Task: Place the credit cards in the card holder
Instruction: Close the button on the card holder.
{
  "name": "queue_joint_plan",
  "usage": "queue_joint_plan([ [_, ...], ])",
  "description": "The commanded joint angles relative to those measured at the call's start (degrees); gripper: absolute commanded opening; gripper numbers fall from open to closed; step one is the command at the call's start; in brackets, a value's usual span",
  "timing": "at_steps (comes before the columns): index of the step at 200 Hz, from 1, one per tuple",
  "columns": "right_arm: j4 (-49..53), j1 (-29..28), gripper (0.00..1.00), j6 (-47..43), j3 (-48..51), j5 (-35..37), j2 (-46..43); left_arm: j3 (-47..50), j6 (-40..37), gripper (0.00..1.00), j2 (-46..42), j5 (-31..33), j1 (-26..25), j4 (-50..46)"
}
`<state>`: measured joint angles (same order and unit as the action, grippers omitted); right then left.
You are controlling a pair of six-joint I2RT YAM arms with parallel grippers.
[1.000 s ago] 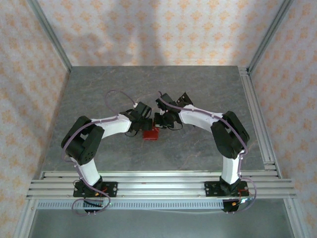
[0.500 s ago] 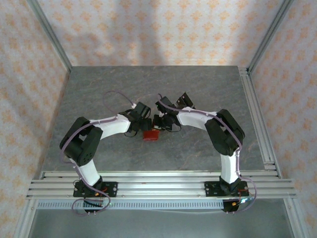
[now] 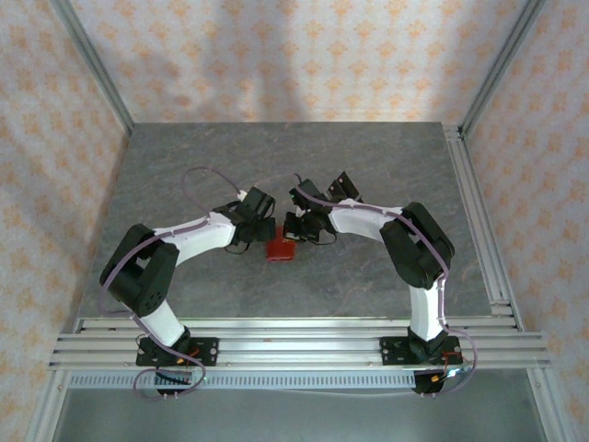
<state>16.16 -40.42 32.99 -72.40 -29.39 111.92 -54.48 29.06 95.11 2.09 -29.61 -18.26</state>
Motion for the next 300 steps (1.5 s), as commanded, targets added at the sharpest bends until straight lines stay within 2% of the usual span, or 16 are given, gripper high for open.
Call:
queue_joint_plan([
  [1,0.68,0.43,0.00,-0.25,0.81,1.03,0.26,2.29,-0.64,0.74,0.17,-0.24,0.17,1.92],
  [178,0.65,-0.77,0.00,-0.20,-1.47,0.12,-3.43,4.10,-0.85,0.73,3.46,-1.30,-1.06,5.26],
  [300,0.84,-0.88,0.00,-0.63,-0.75,0.33,0.51,3.94,-0.93,0.72,2.99,-1.13,-1.07,4.90],
])
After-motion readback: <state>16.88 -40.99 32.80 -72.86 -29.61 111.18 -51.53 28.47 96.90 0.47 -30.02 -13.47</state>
